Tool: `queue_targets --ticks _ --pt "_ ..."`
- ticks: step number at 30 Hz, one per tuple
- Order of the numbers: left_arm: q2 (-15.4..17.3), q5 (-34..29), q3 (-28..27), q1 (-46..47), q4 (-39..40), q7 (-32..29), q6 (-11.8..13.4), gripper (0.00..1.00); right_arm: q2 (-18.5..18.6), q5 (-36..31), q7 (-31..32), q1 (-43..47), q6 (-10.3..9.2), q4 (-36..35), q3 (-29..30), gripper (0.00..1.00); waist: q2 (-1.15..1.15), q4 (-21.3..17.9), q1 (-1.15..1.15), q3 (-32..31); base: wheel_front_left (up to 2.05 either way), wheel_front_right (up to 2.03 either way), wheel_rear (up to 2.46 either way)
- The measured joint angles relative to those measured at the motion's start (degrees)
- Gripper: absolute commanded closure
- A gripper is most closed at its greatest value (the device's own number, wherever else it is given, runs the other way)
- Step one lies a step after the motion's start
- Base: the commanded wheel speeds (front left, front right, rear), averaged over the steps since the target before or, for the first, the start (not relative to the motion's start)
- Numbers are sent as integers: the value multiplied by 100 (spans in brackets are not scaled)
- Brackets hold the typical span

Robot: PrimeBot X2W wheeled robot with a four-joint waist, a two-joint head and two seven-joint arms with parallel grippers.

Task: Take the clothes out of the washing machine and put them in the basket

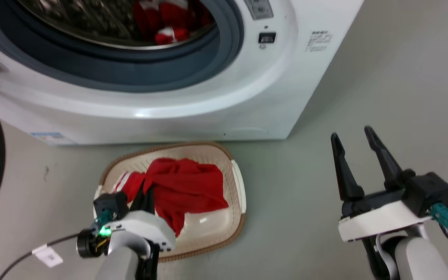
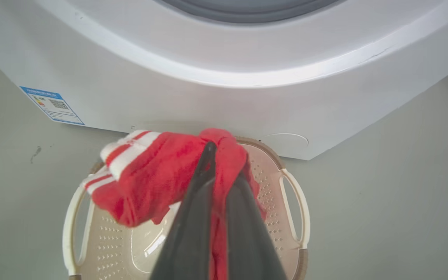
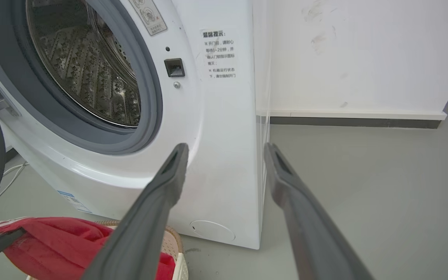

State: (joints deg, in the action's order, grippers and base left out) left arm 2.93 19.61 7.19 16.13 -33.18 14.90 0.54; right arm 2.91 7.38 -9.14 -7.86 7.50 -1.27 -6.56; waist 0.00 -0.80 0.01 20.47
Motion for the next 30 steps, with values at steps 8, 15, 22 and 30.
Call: queue_targets --ticks 8,15,22,30 --pt "-3 301 45 734 -1144 10 160 100 0 21 -155 -431 0 92 -93 0 0 -107 0 920 0 0 0" --pt "-3 757 -85 890 -2227 16 259 100 0 21 -289 -612 0 279 -189 0 0 -270 0 1356 0 0 0" --pt "-4 833 -189 823 -2334 16 347 0 8 -19 -346 -618 0 556 -157 0 0 -224 0 1049 0 0 0" --pt "-3 465 -522 164 -1618 16 241 0 7 -136 -293 -257 0 756 -112 0 0 -171 -1 209 0 0 0"
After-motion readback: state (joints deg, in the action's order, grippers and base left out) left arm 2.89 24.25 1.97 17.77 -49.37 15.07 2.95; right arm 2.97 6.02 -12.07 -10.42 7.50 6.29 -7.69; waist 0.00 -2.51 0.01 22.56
